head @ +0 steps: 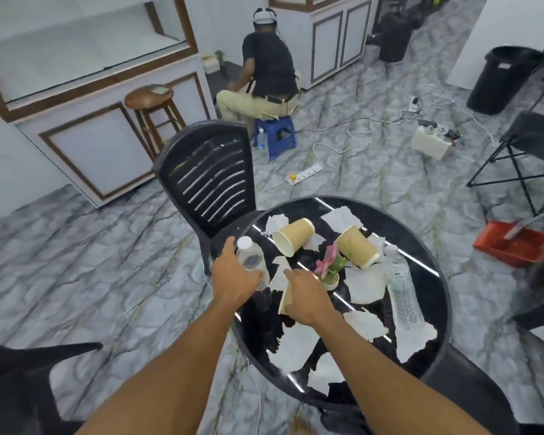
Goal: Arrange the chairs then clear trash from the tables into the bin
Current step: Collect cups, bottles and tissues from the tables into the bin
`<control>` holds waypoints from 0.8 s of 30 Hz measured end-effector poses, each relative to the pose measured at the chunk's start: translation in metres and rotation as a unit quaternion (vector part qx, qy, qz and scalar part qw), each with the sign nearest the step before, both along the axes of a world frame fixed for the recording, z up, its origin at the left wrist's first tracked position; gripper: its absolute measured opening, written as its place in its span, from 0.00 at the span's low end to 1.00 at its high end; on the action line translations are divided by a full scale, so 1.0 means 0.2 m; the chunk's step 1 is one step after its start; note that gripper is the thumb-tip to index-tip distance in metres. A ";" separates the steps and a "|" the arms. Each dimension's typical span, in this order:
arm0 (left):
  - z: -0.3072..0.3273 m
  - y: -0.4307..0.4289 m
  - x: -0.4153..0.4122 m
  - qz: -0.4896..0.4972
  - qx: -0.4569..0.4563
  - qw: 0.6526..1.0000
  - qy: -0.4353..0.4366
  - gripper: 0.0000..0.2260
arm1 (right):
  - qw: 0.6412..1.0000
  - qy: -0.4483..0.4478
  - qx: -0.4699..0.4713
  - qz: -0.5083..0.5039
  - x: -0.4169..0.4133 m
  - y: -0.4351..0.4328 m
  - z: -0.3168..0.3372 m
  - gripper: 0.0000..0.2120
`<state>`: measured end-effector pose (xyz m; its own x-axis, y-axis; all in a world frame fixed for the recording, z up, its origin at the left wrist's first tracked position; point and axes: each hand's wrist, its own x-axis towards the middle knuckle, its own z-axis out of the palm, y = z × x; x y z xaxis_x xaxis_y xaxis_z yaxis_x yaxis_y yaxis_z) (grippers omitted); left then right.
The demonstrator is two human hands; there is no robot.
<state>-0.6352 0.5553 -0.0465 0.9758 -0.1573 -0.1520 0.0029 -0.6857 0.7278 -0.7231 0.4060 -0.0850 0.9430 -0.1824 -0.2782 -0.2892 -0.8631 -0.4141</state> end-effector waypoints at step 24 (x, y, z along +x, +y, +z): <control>0.49 -0.12 -0.29 -0.182 -0.053 0.959 -0.211 0.34 | 0.968 -0.178 -0.010 -0.176 -0.49 -0.02 0.47 0.41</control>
